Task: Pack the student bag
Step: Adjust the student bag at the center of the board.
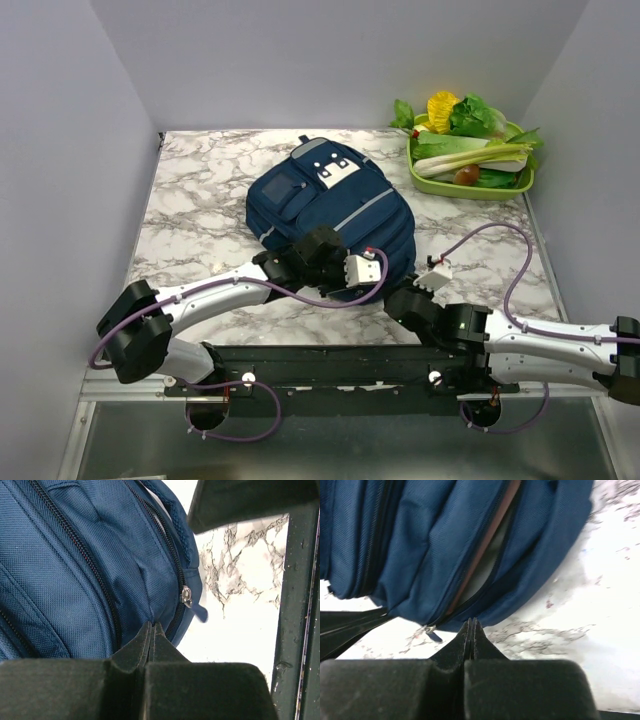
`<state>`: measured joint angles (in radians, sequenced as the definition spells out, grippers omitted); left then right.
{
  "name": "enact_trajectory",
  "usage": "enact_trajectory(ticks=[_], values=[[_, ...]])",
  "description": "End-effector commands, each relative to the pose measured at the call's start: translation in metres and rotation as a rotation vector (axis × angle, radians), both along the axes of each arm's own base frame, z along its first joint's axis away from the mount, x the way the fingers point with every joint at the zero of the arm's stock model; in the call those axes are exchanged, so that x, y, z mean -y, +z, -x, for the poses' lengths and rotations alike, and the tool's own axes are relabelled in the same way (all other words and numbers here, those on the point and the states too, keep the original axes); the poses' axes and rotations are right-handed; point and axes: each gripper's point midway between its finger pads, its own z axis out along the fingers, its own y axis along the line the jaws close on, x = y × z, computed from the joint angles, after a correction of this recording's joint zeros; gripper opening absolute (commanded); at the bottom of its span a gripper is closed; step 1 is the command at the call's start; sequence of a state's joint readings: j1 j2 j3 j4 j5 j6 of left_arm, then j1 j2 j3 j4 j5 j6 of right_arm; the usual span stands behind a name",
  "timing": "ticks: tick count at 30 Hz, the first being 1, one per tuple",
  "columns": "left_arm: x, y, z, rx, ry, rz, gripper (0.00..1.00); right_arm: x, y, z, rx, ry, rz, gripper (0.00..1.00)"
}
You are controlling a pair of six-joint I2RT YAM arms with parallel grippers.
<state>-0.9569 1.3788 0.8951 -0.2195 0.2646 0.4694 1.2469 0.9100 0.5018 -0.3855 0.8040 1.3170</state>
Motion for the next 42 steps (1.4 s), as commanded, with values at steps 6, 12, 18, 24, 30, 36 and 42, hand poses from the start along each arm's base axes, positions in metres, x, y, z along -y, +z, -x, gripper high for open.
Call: enact_trajectory(ticks=[6, 12, 18, 24, 30, 36, 42], values=[[-0.019, -0.012, 0.011, -0.019, -0.013, -0.075, 0.0, 0.006, 0.005, -0.005, 0.023, 0.095, 0.112, 0.01], [-0.005, 0.004, 0.005, -0.041, 0.015, -0.02, 0.0, -0.015, 0.006, -0.008, 0.08, 0.215, 0.194, 0.46], [-0.002, 0.022, -0.017, -0.063, 0.098, 0.034, 0.0, -0.03, 0.003, -0.003, 0.157, 0.267, 0.294, 0.55], [0.0, 0.028, -0.024, -0.104, 0.125, 0.076, 0.0, -0.05, -0.002, -0.004, 0.204, 0.262, 0.361, 0.54], [0.0, 0.03, -0.025, -0.129, 0.131, 0.082, 0.0, -0.053, -0.01, -0.018, 0.22, 0.162, 0.417, 0.53], [0.002, 0.03, -0.023, -0.157, 0.127, 0.084, 0.0, -0.065, -0.018, -0.025, 0.217, 0.128, 0.45, 0.49], [0.007, 0.029, -0.025, -0.171, 0.13, 0.086, 0.0, -0.088, -0.006, -0.02, 0.25, 0.166, 0.46, 0.48]])
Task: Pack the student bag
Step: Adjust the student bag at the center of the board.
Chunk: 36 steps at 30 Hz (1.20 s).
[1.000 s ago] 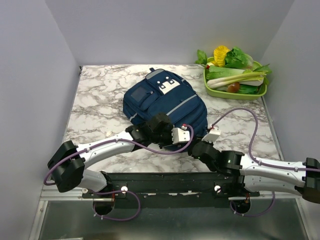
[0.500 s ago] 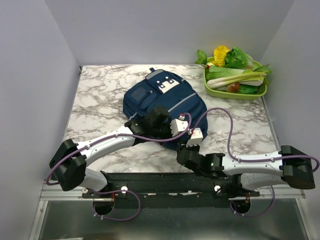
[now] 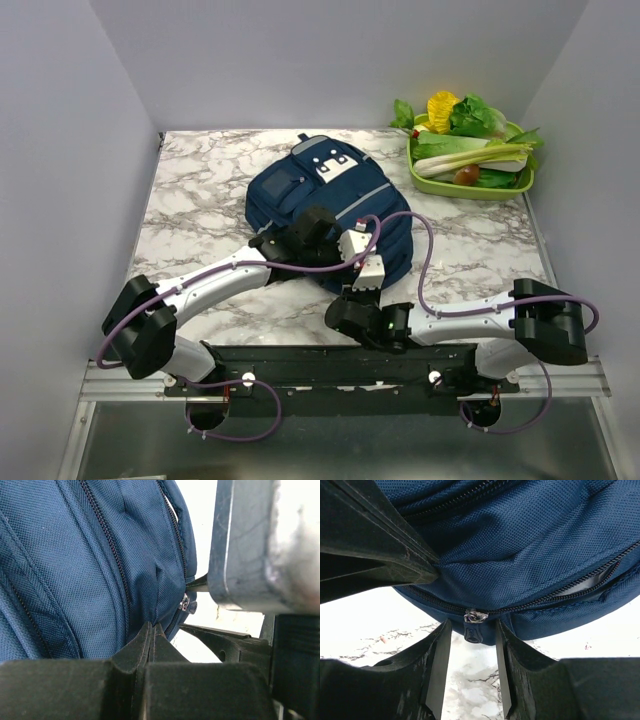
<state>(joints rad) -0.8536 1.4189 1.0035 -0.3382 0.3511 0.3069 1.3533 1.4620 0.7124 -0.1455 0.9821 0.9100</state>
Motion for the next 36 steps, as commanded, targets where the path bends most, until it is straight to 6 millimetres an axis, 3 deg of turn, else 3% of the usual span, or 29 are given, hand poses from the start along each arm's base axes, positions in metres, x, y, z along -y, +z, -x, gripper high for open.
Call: enact_trajectory(ticks=[1, 5, 8, 9, 12, 20, 26, 36], values=[[0.017, 0.018, -0.008, 0.024, -0.009, 0.062, 0.0, -0.018, 0.025, -0.002, 0.07, 0.0, -0.039, 0.48], [0.017, 0.02, -0.004, 0.013, -0.01, 0.071, 0.0, -0.007, 0.021, -0.002, 0.078, -0.029, -0.05, 0.41], [0.014, 0.022, -0.004, 0.017, -0.011, 0.068, 0.0, 0.0, 0.019, -0.002, 0.073, -0.053, -0.049, 0.24], [0.013, 0.022, -0.004, 0.022, -0.009, 0.067, 0.0, 0.001, 0.02, -0.002, 0.069, -0.071, -0.069, 0.12], [0.006, 0.016, -0.006, 0.022, 0.002, 0.051, 0.0, 0.019, 0.024, 0.002, 0.051, -0.11, -0.077, 0.01], [-0.005, 0.001, -0.008, 0.032, 0.011, 0.019, 0.0, 0.047, 0.029, 0.016, 0.005, -0.088, -0.182, 0.01], [-0.005, 0.003, -0.006, 0.029, 0.005, 0.022, 0.0, 0.045, 0.021, 0.024, -0.051, -0.061, -0.222, 0.01], [-0.008, 0.007, 0.007, 0.0, -0.036, 0.032, 0.0, 0.077, 0.032, 0.007, -0.031, -0.158, -0.293, 0.01]])
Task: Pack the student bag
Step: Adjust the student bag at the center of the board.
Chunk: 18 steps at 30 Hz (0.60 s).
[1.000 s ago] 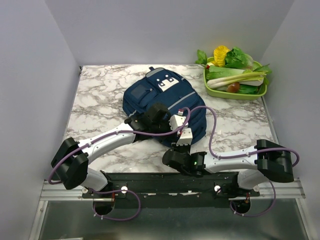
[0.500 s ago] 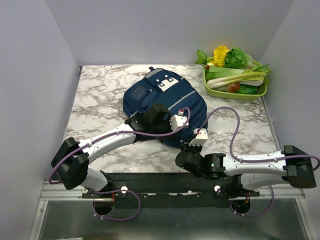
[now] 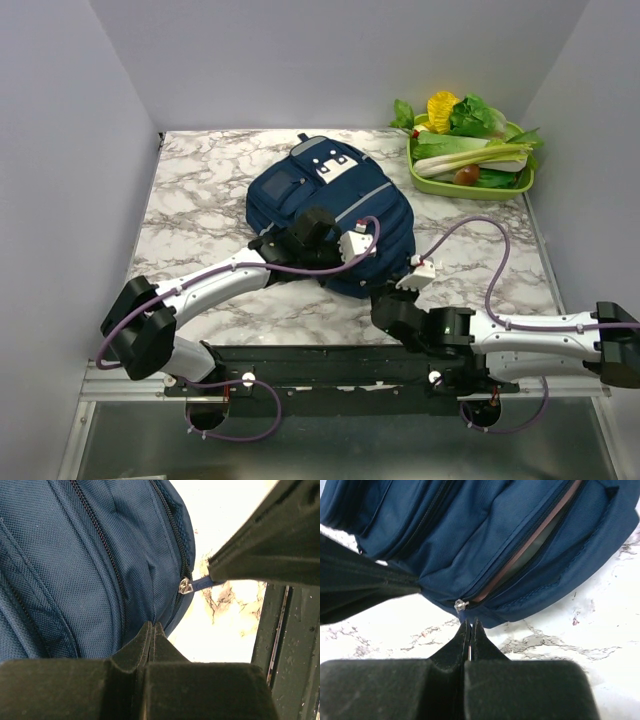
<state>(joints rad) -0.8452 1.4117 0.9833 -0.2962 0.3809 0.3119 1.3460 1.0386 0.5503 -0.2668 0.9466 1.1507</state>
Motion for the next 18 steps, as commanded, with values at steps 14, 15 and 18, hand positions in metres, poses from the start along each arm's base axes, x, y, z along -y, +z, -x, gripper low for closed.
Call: enact_trajectory(ticks=[14, 15, 18], values=[[-0.017, 0.009, 0.018, -0.01, -0.042, 0.008, 0.0, 0.025, 0.002, -0.02, -0.028, 0.016, 0.062, 0.19], [-0.016, 0.01, 0.019, -0.011, -0.048, 0.011, 0.0, 0.024, 0.006, -0.021, -0.021, 0.03, 0.082, 0.39], [-0.021, 0.02, 0.014, 0.027, -0.052, -0.015, 0.0, 0.041, 0.016, -0.024, -0.004, -0.016, 0.151, 0.59]])
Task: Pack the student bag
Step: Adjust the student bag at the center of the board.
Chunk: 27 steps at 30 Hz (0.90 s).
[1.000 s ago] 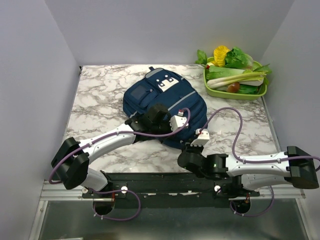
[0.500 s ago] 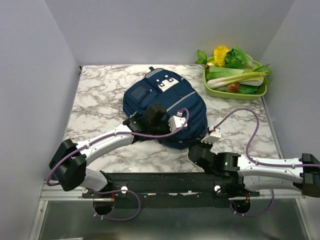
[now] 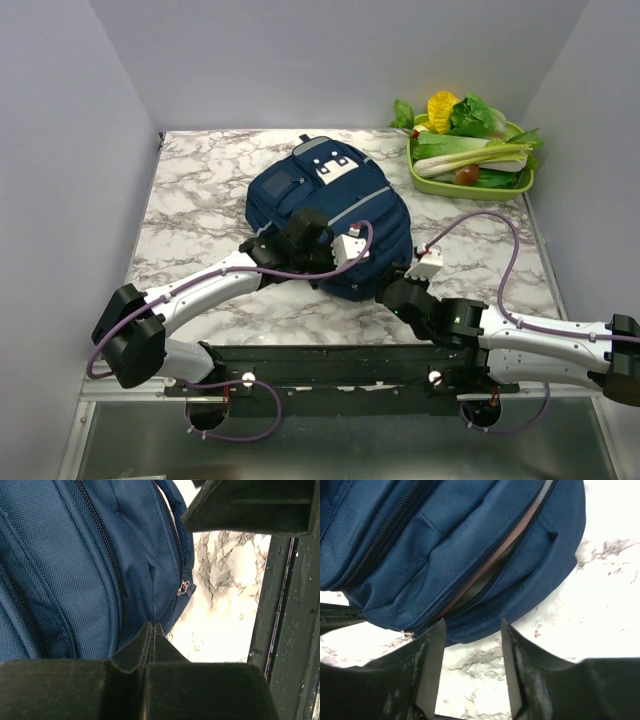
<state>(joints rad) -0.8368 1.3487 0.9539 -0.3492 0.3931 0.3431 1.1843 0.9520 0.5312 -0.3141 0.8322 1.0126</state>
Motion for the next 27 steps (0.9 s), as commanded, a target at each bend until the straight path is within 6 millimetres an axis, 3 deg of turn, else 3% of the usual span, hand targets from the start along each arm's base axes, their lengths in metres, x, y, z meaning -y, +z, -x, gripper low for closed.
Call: enact_trajectory(ticks=[1, 3, 6, 7, 9, 11, 14, 16, 19, 22, 26, 27], values=[[-0.015, 0.017, 0.002, 0.025, -0.021, -0.021, 0.0, 0.012, 0.036, -0.009, 0.079, -0.017, 0.071, 0.61], [-0.039, 0.022, -0.015, 0.075, 0.032, -0.042, 0.0, 0.021, 0.054, -0.015, 0.131, -0.023, 0.122, 0.67], [-0.079, 0.014, -0.028, 0.077, 0.111, -0.098, 0.0, 0.035, 0.089, -0.037, 0.194, -0.066, 0.162, 0.69], [-0.1, 0.012, -0.038, 0.083, 0.152, -0.12, 0.0, 0.033, 0.093, -0.043, 0.2, -0.046, 0.162, 0.7], [-0.121, 0.005, -0.044, 0.091, 0.202, -0.146, 0.0, 0.034, 0.11, -0.064, 0.239, -0.059, 0.159, 0.7], [-0.14, 0.002, -0.052, 0.083, 0.27, -0.16, 0.0, 0.018, 0.121, -0.076, 0.264, -0.015, 0.129, 0.68], [-0.134, 0.009, -0.037, -0.001, 0.236, -0.1, 0.01, -0.02, 0.12, -0.085, 0.242, 0.11, 0.136, 0.61], [-0.128, 0.011, -0.023, -0.051, 0.191, -0.066, 0.12, -0.043, 0.105, -0.085, 0.201, 0.176, 0.128, 0.58], [-0.125, 0.013, -0.012, -0.045, 0.119, -0.044, 0.17, -0.058, 0.102, -0.085, 0.227, 0.203, 0.14, 0.59], [-0.126, 0.003, -0.004, -0.014, 0.059, -0.049, 0.17, -0.078, 0.127, -0.091, 0.31, 0.254, 0.091, 0.58], [-0.126, -0.01, 0.002, -0.052, 0.039, -0.065, 0.15, -0.109, 0.112, -0.081, 0.274, 0.365, 0.103, 0.41], [-0.127, -0.014, 0.001, -0.053, 0.045, -0.073, 0.15, -0.12, 0.106, -0.068, 0.27, 0.406, 0.106, 0.33]])
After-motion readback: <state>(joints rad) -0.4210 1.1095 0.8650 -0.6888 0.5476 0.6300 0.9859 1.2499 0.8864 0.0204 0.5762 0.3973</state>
